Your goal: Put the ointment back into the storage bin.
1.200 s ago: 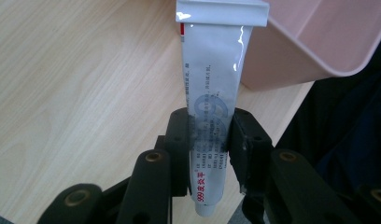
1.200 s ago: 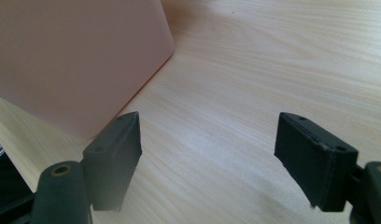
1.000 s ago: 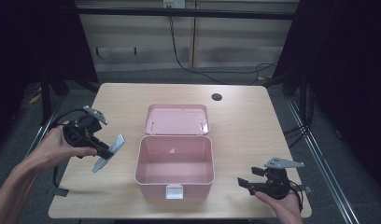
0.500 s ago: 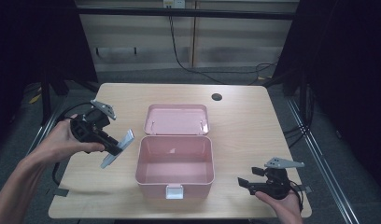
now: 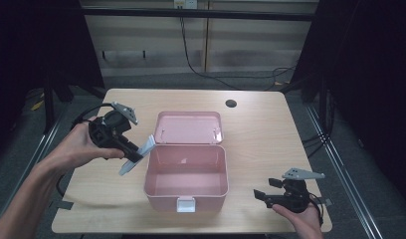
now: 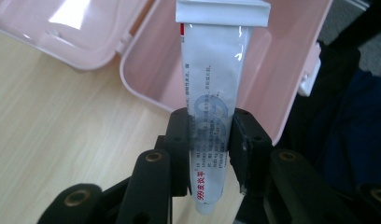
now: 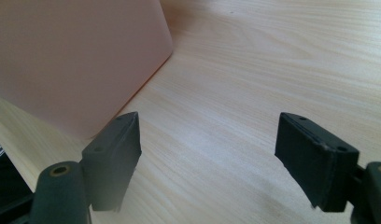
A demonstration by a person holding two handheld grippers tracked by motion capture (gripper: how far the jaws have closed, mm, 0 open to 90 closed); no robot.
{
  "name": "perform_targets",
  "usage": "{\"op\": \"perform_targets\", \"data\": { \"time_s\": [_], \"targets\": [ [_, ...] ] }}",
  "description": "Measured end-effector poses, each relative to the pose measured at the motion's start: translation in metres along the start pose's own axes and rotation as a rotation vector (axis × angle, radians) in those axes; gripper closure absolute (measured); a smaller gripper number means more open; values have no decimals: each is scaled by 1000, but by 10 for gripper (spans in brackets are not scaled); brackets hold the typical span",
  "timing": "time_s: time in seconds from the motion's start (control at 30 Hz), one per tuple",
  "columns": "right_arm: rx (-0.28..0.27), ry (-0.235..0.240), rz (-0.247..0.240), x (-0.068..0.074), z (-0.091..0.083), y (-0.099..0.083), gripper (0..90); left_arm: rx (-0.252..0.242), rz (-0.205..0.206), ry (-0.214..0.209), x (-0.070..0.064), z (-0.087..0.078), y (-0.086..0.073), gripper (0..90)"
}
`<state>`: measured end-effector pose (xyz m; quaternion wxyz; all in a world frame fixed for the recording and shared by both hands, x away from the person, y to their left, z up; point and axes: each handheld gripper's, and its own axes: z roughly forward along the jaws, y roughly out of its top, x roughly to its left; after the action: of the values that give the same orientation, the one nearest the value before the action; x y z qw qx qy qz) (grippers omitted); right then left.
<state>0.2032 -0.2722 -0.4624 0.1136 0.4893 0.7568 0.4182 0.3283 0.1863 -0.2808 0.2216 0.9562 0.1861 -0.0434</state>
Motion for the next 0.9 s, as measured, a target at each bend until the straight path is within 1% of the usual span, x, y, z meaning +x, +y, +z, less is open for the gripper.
{"op": "perform_targets", "data": {
  "time_s": [0.03,0.07,0.1,0.13,0.17,0.2,0.23,0.27,0.3,0.33,0.37,0.4,0.43,0.5,0.53,0.57,0.6,0.67,0.7,0.73,0.83,0.87,0.9],
  "targets": [
    [1,0,0,0,0,0,223,7,4,-17,-1,1,2,702],
    [1,-1,3,0,0,0,222,12,21,-12,-1,1,4,702],
    [-1,0,1,0,0,0,222,13,18,-17,-2,3,6,702],
    [1,0,-1,0,0,0,222,25,29,-26,-3,4,8,702],
    [1,1,0,0,0,0,222,23,31,-30,-3,6,10,702],
    [0,1,0,0,0,0,222,11,19,-23,-6,8,11,702],
    [-1,0,0,0,0,0,222,22,40,-19,-6,9,14,702],
    [-1,0,0,0,0,0,222,-3,24,-28,-7,11,15,702],
    [-1,0,0,0,0,0,222,-7,30,-45,-8,12,17,701],
    [2,1,0,0,0,0,222,-4,45,-44,-9,13,19,702],
    [1,0,0,0,0,0,222,-10,39,-45,-11,15,21,702],
    [1,1,0,0,0,0,222,-12,45,-56,-12,17,22,702],
    [0,1,1,0,0,0,222,-3,66,-55,-12,17,24,702],
    [1,1,2,0,0,0,222,-17,57,-53,-15,20,27,702],
    [0,-1,2,0,0,0,222,-11,70,-53,-15,20,29,702],
    [1,0,2,0,0,0,222,-18,68,-63,-16,21,30,702],
    [0,0,3,0,0,0,222,-14,72,-69,-18,22,32,702],
    [0,0,1,0,0,0,221,-2,80,-66,-21,25,36,702],
    [0,0,2,0,0,0,221,0,95,-65,-21,27,38,702],
    [0,0,3,0,0,0,221,2,87,-70,-23,28,39,702],
    [0,3,1,0,0,0,221,20,110,-77,-25,35,44,702],
    [2,4,0,0,0,0,221,15,119,-69,-27,39,45,702],
    [2,3,0,0,0,0,221,21,119,-72,-26,40,47,702]
  ]
}}
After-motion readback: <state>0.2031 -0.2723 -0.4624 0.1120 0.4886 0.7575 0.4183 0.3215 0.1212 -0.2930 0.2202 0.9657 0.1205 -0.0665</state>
